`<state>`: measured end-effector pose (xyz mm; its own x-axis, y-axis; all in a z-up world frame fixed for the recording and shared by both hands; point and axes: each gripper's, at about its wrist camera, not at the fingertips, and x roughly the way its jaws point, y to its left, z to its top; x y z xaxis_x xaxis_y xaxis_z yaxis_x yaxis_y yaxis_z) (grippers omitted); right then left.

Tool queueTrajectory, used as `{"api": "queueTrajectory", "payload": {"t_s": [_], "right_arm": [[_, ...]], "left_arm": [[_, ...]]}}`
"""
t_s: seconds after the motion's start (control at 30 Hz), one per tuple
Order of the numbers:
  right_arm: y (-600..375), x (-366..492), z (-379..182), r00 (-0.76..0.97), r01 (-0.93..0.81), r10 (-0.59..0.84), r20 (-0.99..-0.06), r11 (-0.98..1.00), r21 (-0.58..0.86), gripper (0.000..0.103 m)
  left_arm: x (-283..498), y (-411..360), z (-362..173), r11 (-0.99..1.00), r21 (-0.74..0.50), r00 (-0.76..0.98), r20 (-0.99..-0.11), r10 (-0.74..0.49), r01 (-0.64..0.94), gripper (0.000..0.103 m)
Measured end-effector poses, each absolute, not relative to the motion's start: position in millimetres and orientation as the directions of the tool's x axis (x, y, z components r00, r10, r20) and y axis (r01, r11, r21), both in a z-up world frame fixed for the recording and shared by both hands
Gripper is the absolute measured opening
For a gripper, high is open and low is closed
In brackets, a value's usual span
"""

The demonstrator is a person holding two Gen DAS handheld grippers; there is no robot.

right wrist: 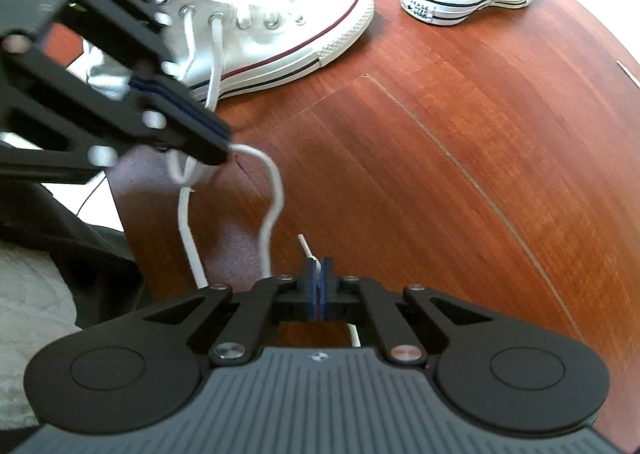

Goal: Lace up shoes with both hands

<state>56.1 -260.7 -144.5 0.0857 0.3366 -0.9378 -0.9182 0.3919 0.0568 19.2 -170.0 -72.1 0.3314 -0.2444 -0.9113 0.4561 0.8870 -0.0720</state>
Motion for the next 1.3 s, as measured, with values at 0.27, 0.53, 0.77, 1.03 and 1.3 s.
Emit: {"api": "queueTrajectory", "payload": {"t_s": [0.27,0.53,0.77,1.03,1.3], "right_arm": [[-258.0,71.1,-121.4,0.166,-0.905,0.375,-0.912,0.426,0.011,0.0],[-249.8,101.8,-85.5,0.295,-0.884,0.424,-0.856,0.461,-0.076,0.0],[-250.3,110.2,-75.2,0.251,-0.904,0.422,-0.871,0.424,-0.055,0.001],[-250.1,85.9,-94.5,0.153,-0.928,0.39,-0.908,0.373,0.004,0.003],[-252.1,65.0,-119.9,0.076,-0.955,0.333,-0.94,0.295,0.027,0.004]], "left_arm": [[1.8,-166.3,-59.2,0.871,-0.12,0.299,-0.91,-0.288,0.476,0.003],[-6.5,-156.9,-55.4,0.864,-0.19,0.248,-0.91,-0.333,0.466,0.003],[-11.1,-148.7,-50.3,0.887,-0.183,0.278,-0.906,-0.32,0.424,0.003],[-12.5,-134.9,-40.7,0.909,-0.175,0.323,-0.895,-0.307,0.378,0.003],[-17.2,-124.5,-34.7,0.91,-0.201,0.328,-0.886,-0.327,0.364,0.003]]}}
